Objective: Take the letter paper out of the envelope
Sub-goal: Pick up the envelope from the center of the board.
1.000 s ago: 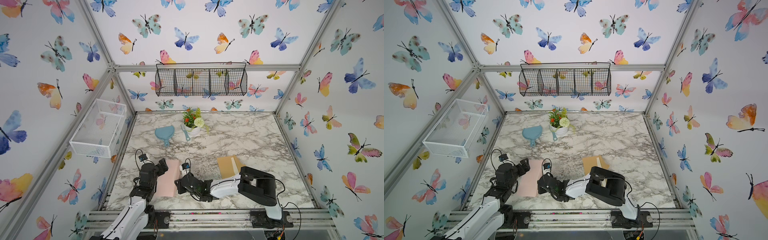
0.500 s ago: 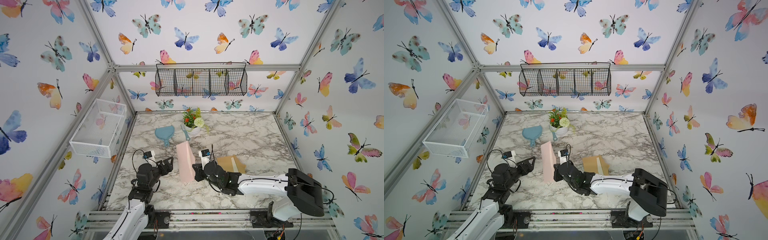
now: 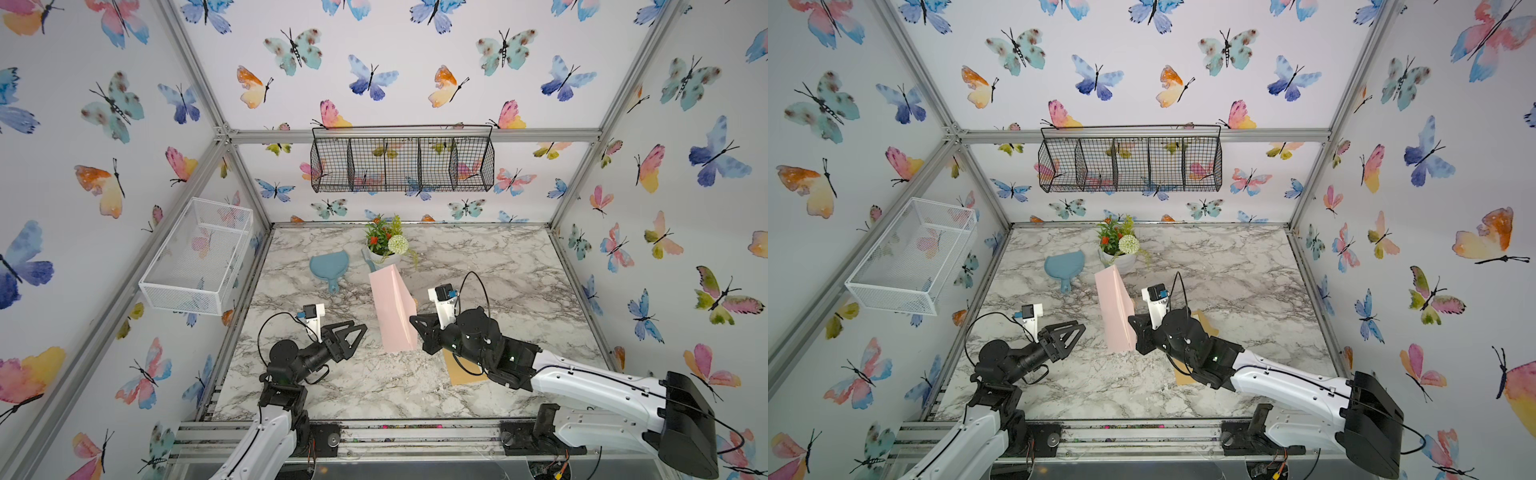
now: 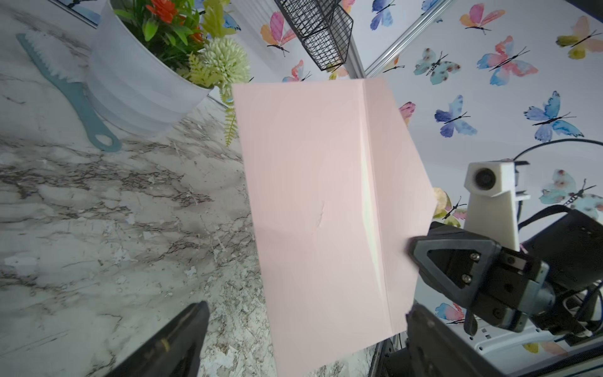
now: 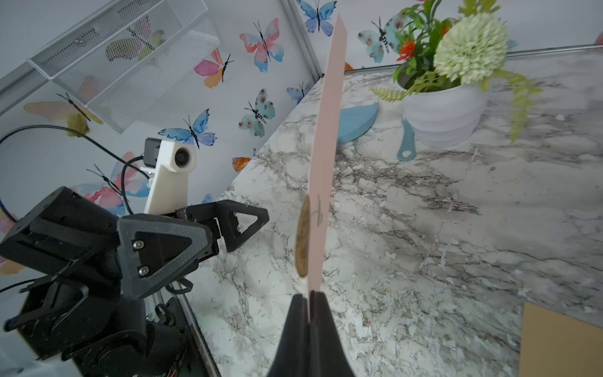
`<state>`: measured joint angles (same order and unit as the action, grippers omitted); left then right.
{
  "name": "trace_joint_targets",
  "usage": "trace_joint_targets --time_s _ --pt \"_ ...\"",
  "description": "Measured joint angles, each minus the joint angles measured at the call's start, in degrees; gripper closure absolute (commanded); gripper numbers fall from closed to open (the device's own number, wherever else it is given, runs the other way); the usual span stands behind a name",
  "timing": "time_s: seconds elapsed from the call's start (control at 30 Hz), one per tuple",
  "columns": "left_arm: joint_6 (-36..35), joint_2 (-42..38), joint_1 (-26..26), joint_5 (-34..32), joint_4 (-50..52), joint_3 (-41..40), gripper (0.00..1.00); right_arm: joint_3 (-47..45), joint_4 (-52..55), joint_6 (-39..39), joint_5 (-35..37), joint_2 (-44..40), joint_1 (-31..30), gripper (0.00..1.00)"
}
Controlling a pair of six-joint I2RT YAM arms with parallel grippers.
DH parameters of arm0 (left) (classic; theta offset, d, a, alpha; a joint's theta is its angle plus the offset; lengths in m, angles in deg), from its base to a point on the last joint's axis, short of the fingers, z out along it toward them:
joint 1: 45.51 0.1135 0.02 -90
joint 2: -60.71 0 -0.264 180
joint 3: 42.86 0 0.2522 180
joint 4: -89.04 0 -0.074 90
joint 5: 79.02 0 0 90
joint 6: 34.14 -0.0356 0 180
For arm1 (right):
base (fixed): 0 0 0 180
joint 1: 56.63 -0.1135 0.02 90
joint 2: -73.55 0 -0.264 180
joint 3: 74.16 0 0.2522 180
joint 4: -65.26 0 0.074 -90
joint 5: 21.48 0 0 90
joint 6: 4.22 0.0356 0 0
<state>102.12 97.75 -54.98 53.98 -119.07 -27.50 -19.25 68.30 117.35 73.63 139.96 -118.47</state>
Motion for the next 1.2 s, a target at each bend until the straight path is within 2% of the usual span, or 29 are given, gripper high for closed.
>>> trace_joint_targets --time_s 0.2,0.4,0.57,0.7,0.8,0.87,0.9,0.97,1.03,1.13,1.2 --pt "3.5 -0.81 0.0 2.21 -5.49 -1.11 0.03 2.23 1.79 0.02 -6.25 4.98 0.0 0.99" --pt "0.13 -3.58 0.0 0.68 1.99 -0.02 0.04 5.07 3.23 -0.28 -8.41 4.5 0.0 0.99" --pt "-3.56 -6.49 0.0 -1.86 9.42 1.4 0.03 5.31 5.84 -0.79 -7.98 0.81 0.0 0.99" --pt "-3.61 -6.38 0.0 -2.47 9.31 1.27 0.06 5.31 5.49 -0.61 -9.29 0.24 0.0 0.98" --pt "-2.47 -4.7 0.0 -2.4 7.98 1.11 0.1 5.42 4.74 -0.22 -11.87 2.95 0.0 0.99" --pt "-1.68 -4.11 0.0 -2.19 7.26 1.11 0.2 5.79 4.7 -0.07 -13.11 5.4 0.0 0.99" --pt "-1.31 -3.98 0.0 -1.97 6.93 1.11 0.31 6.08 4.79 -0.07 -13.51 6.71 0.0 0.99" --pt "-0.79 -4.0 0.0 -1.55 6.49 1.09 0.62 6.43 4.9 -0.09 -13.79 8.46 0.0 0.99" --pt "-0.52 -4.44 0.0 -1.05 6.03 1.09 0.87 6.51 5.42 -0.2 -13.57 9.01 0.0 0.99" --pt "-0.24 -5.4 -0.02 -0.48 5.79 1.09 0.95 7.69 6.99 -0.81 -12.28 9.03 0.0 0.97" --pt "0.07 -6.27 0.0 -0.33 5.62 1.11 0.97 8.74 8.15 -1.11 -11.37 8.98 0.0 0.81"
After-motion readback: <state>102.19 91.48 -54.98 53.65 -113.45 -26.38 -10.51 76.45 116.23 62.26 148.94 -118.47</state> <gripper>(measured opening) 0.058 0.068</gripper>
